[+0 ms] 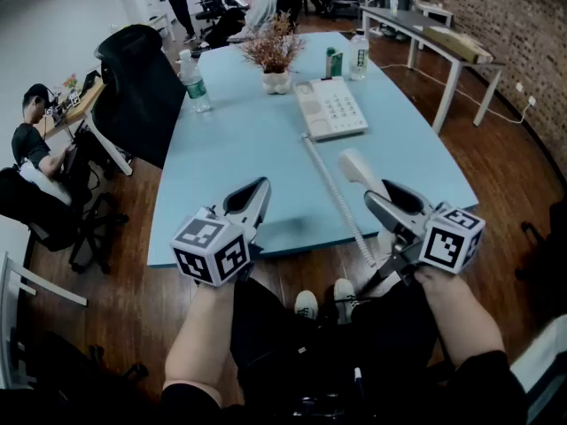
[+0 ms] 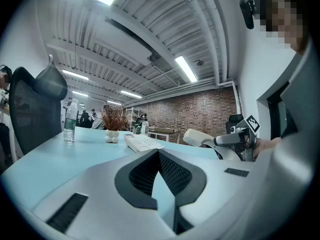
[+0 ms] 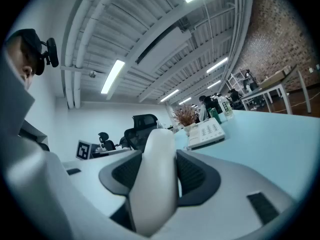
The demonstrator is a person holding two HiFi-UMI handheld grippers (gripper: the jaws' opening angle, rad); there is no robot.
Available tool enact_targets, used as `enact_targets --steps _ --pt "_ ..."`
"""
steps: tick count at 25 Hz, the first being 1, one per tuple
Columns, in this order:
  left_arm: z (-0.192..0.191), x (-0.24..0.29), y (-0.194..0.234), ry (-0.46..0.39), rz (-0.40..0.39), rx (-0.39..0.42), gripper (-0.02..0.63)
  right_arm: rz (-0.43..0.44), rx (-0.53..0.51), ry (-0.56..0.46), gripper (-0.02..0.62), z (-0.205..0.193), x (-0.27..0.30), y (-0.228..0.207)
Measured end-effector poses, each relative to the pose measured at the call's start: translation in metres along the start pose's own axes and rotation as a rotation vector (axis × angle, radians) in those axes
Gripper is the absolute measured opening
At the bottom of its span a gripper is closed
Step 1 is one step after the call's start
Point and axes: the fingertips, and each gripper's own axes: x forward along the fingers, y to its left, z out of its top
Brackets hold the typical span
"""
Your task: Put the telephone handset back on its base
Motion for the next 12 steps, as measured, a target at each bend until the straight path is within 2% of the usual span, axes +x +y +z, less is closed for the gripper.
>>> enact_targets --steps 3,12 --pt "-0.0004 -0.0002 0.0004 0.003 0.005 0.008 -0.005 -0.027 -0.04 0.005 0.236 0.0076 -0.0002 0.0044" --pt "-0.0026 0.0003 0.0015 0.003 0.003 0.004 -0.006 -0.03 -0.042 0.003 0.236 0.0069 0.0005 0.0028"
